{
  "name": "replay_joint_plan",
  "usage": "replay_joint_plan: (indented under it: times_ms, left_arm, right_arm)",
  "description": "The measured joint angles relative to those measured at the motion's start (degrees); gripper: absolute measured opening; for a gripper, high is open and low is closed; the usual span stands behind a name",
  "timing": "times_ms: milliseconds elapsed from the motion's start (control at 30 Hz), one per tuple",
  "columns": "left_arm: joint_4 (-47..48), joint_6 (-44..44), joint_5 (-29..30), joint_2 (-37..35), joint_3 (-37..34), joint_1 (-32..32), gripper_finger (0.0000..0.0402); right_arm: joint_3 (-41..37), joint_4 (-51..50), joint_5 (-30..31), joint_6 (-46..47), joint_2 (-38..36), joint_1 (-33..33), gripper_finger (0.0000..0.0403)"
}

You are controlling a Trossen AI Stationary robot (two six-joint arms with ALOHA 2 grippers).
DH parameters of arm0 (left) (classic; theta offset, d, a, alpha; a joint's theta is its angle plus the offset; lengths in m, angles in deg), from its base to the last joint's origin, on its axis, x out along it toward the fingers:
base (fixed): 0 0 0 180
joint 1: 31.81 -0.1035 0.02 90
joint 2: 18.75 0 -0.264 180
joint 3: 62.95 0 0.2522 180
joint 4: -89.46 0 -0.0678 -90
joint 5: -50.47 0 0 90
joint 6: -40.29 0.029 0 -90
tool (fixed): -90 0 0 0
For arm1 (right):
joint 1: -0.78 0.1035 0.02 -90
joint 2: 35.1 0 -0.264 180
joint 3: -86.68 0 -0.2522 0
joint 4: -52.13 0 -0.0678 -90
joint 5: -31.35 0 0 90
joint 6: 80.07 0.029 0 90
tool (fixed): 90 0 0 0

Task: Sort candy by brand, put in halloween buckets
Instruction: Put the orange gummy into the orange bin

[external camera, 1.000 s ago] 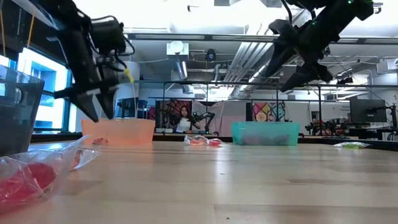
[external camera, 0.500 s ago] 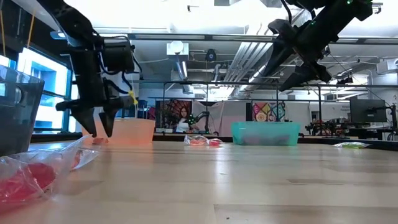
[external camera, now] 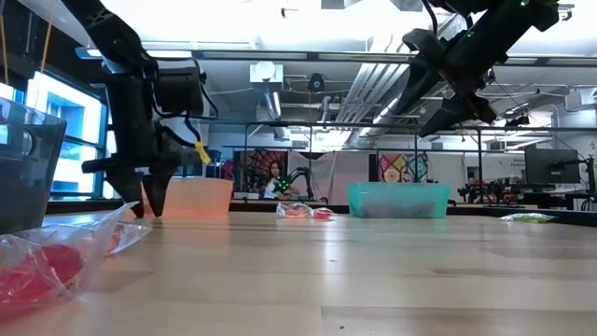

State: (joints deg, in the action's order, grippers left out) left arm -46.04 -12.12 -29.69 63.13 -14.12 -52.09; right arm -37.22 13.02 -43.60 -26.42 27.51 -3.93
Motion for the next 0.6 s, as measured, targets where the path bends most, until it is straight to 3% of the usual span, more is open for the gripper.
replay_joint_plan:
  times_ms: [233,467,600]
  left_arm:
    - [-1.4,-2.7,-5.3,-2.0,-0.1,6.8,0.0015]
    - [-5.1,-3.9,-6.2,-8.5,0.2,9.9,0.0002]
    - [-3.8,-0.2,-2.3,-16.3,2.3,8.8,0.0010]
  right_arm:
    - [0.0,-0.1,0.0,-0.1,0.0,0.0,0.0275]
    - [0.0,0.0,0.0,-0.1,0.0,0.0,0.0275]
    - [0.0,0.0,0.0,-0.1,0.0,0.0,0.0275]
